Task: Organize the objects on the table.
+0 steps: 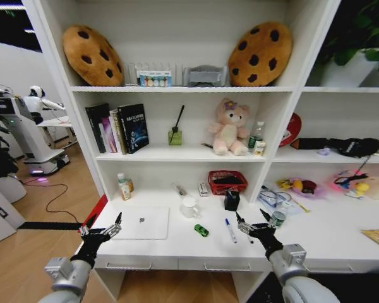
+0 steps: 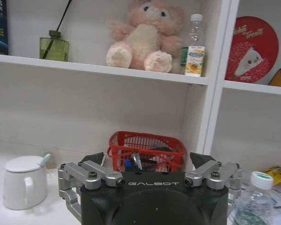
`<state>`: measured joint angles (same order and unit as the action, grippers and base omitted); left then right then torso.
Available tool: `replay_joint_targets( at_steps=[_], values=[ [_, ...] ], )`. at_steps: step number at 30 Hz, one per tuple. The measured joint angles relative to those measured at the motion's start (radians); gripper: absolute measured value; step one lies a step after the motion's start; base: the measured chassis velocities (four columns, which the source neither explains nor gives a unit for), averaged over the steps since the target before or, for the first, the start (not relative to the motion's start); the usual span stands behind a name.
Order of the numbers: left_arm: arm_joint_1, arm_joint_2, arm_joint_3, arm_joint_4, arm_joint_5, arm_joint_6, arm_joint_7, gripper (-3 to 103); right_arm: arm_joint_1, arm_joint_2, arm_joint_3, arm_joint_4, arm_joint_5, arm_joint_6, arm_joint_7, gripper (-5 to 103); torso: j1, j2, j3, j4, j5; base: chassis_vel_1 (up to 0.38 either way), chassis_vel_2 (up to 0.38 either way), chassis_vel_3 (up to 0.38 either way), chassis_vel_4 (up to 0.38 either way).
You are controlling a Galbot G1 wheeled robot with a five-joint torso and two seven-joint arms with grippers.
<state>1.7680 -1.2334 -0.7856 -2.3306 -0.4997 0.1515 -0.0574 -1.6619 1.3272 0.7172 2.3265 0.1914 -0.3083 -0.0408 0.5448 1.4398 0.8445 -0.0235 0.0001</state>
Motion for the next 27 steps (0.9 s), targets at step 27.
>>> replay_joint_targets(
  at_steps=[27],
  values=[
    [0.000, 0.001, 0.000, 0.001, 0.000, 0.000, 0.000, 100, 0.586, -0.509, -0.697, -0.383, 0.356, -0.048, -0.225, 100, 0.000, 0.000, 0.000, 0.0000, -0.0002, -0.077, -0.114, 0.093, 0.096]
  ],
)
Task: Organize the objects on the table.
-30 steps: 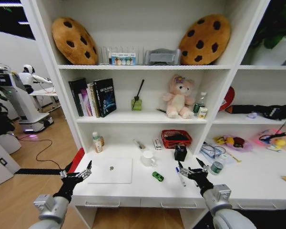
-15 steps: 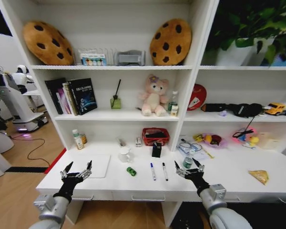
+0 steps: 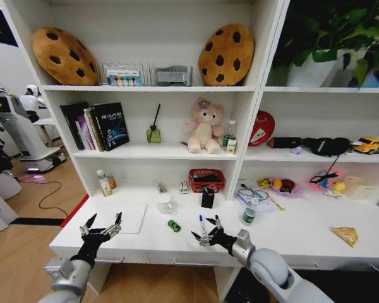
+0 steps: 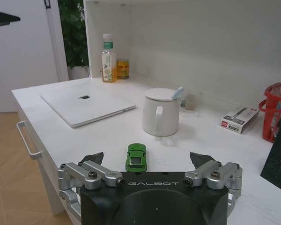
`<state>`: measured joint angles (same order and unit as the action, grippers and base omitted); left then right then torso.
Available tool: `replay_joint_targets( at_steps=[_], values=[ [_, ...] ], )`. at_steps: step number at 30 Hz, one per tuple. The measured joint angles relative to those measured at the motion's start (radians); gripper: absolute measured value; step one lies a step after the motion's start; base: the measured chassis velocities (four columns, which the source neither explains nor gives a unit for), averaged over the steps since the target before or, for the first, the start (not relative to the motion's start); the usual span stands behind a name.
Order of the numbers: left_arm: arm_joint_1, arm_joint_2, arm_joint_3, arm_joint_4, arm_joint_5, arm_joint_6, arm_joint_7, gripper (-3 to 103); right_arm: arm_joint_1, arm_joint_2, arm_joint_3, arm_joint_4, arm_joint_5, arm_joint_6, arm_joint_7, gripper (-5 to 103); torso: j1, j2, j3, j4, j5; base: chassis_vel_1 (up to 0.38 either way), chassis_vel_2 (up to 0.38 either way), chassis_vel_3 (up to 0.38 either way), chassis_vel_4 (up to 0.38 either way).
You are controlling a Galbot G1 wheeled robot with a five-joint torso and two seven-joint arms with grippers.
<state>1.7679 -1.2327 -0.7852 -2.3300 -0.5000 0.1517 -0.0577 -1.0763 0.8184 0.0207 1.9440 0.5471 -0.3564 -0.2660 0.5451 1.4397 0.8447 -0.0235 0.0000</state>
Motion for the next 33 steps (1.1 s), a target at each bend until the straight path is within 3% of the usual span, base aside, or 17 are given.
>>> replay_joint_targets(
  at_steps=[4, 7, 12, 16, 18, 20, 21, 23, 26, 33],
  values=[
    [0.000, 0.000, 0.000, 0.000, 0.000, 0.000, 0.001, 100, 0.135, -0.002, -0.107, -0.076, 0.031, -0.028, -0.006, 100, 0.000, 0.000, 0.000, 0.0002, 0.0001, 0.000, 0.000, 0.000, 0.000],
    [0.000, 0.000, 0.000, 0.000, 0.000, 0.000, 0.000, 100, 0.334, 0.031, -0.240, -0.186, 0.115, -0.053, -0.034, 100, 0.000, 0.000, 0.000, 0.0001, 0.0000, 0.000, 0.000, 0.000, 0.000],
    [0.000, 0.000, 0.000, 0.000, 0.000, 0.000, 0.000, 100, 0.429, 0.065, -0.313, -0.243, 0.149, -0.084, -0.062, 100, 0.000, 0.000, 0.000, 0.0003, -0.0001, 0.000, 0.000, 0.000, 0.000],
    [0.000, 0.000, 0.000, 0.000, 0.000, 0.000, 0.000, 100, 0.489, 0.094, -0.382, -0.283, 0.212, -0.172, -0.031, 101, 0.000, 0.000, 0.000, 0.0001, -0.0001, 0.000, 0.000, 0.000, 0.000],
    [0.000, 0.000, 0.000, 0.000, 0.000, 0.000, 0.000, 100, 0.507, 0.109, -0.411, -0.300, 0.226, -0.212, 0.006, 91, 0.000, 0.000, 0.000, 0.0000, 0.0000, 0.000, 0.000, 0.000, 0.000],
    [0.000, 0.000, 0.000, 0.000, 0.000, 0.000, 0.000, 100, 0.511, 0.113, -0.417, -0.302, 0.231, -0.224, 0.020, 91, 0.000, 0.000, 0.000, 0.0000, 0.0000, 0.000, 0.000, 0.000, 0.000],
    [0.000, 0.000, 0.000, 0.000, 0.000, 0.000, 0.000, 100, 0.515, 0.118, -0.425, -0.303, 0.248, -0.248, 0.041, 81, 0.000, 0.000, 0.000, 0.0000, 0.0000, 0.000, 0.000, 0.000, 0.000],
    [0.000, 0.000, 0.000, 0.000, 0.000, 0.000, 0.000, 100, 0.525, 0.120, -0.441, -0.301, 0.277, -0.278, 0.067, 76, 0.000, 0.000, 0.000, 0.0000, 0.0000, 0.000, 0.000, 0.000, 0.000],
    [0.000, 0.000, 0.000, 0.000, 0.000, 0.000, 0.000, 100, 0.538, 0.120, -0.466, -0.301, 0.287, -0.285, 0.078, 68, 0.000, 0.000, 0.000, 0.0000, -0.0001, 0.000, 0.000, 0.000, 0.000],
    [0.000, 0.000, 0.000, 0.000, 0.000, 0.000, 0.000, 100, 0.564, 0.144, -0.508, -0.318, 0.301, -0.290, 0.100, 62, 0.000, 0.000, 0.000, 0.0001, -0.0001, 0.000, 0.000, 0.000, 0.000]
  ],
)
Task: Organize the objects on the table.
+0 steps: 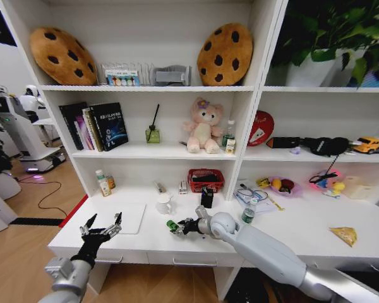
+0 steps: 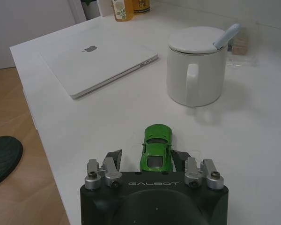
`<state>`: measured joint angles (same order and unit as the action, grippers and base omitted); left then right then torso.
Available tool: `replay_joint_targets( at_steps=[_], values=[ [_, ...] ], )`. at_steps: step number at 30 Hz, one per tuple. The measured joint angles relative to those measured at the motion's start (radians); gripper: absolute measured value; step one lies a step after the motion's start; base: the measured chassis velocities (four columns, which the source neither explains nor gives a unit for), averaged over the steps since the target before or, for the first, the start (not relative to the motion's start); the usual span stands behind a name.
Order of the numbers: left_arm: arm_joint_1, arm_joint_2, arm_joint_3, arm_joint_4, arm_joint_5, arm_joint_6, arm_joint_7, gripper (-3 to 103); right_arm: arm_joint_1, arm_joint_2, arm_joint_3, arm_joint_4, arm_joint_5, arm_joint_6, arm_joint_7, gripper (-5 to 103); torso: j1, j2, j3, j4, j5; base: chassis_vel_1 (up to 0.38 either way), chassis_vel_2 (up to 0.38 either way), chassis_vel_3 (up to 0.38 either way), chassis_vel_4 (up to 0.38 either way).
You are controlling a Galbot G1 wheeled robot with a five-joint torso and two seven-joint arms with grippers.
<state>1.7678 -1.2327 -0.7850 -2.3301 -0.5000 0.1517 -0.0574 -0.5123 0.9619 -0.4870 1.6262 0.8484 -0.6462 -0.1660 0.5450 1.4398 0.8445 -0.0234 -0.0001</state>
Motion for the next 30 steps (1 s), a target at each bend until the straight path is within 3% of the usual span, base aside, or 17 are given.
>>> replay_joint_targets(
  at_steps=[5, 6, 13, 30],
  values=[
    [0.000, 0.000, 0.000, 0.000, 0.000, 0.000, 0.000, 100, 0.004, 0.020, -0.007, -0.024, 0.007, 0.000, 0.022, 61, 0.000, 0.000, 0.000, 0.0000, 0.0001, 0.000, 0.000, 0.000, 0.000],
    [0.000, 0.000, 0.000, 0.000, 0.000, 0.000, 0.000, 100, 0.004, 0.029, -0.007, -0.030, 0.014, -0.003, 0.040, 52, 0.000, 0.000, 0.000, 0.0000, 0.0001, 0.000, 0.000, 0.000, 0.000],
    [0.000, 0.000, 0.000, 0.000, 0.000, 0.000, 0.000, 100, 0.007, 0.045, -0.003, -0.044, 0.020, -0.007, 0.058, 39, 0.000, 0.000, 0.000, 0.0001, 0.0001, 0.000, 0.000, 0.000, 0.000],
    [0.000, 0.000, 0.000, 0.000, 0.000, 0.000, 0.000, 100, -0.009, 0.048, 0.021, -0.026, 0.011, -0.004, 0.076, 33, 0.000, 0.000, 0.000, -0.0001, 0.0001, 0.000, 0.000, 0.000, 0.000]
  ],
)
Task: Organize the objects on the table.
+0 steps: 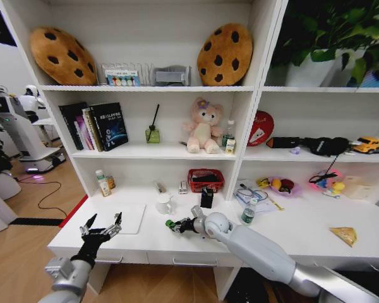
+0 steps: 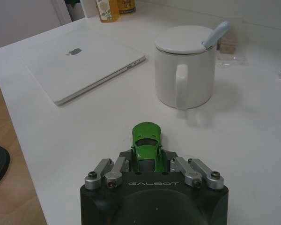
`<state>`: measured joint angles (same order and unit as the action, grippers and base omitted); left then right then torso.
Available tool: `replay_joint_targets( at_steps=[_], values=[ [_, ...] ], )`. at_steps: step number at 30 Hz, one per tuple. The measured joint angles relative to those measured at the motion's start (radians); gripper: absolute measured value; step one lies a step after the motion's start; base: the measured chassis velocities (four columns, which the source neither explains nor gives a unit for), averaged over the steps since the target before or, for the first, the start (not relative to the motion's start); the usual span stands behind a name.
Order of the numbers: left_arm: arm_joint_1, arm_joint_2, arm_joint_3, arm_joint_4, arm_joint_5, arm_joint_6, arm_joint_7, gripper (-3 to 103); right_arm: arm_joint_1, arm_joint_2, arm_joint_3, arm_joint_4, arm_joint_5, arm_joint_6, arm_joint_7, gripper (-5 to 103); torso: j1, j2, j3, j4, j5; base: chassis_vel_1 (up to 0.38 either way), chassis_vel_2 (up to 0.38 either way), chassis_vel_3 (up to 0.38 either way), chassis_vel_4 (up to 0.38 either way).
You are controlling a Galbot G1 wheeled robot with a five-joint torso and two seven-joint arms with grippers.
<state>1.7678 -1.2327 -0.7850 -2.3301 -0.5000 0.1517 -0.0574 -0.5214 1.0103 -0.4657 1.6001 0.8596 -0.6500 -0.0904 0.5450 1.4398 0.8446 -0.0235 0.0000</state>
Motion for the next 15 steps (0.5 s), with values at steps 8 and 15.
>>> replay_joint_targets(
  at_steps=[8, 15],
  values=[
    [0.000, 0.000, 0.000, 0.000, 0.000, 0.000, 0.000, 100, -0.044, -0.031, 0.140, 0.181, 0.066, 0.016, 0.029, 32, 0.000, 0.000, 0.000, 0.0001, 0.0000, 0.000, 0.000, 0.000, 0.000],
    [0.000, 0.000, 0.000, 0.000, 0.000, 0.000, 0.000, 100, -0.007, -0.039, 0.273, 0.280, 0.024, 0.094, 0.001, 32, 0.000, 0.000, 0.000, 0.0000, 0.0000, 0.000, 0.000, 0.000, 0.000]
  ],
)
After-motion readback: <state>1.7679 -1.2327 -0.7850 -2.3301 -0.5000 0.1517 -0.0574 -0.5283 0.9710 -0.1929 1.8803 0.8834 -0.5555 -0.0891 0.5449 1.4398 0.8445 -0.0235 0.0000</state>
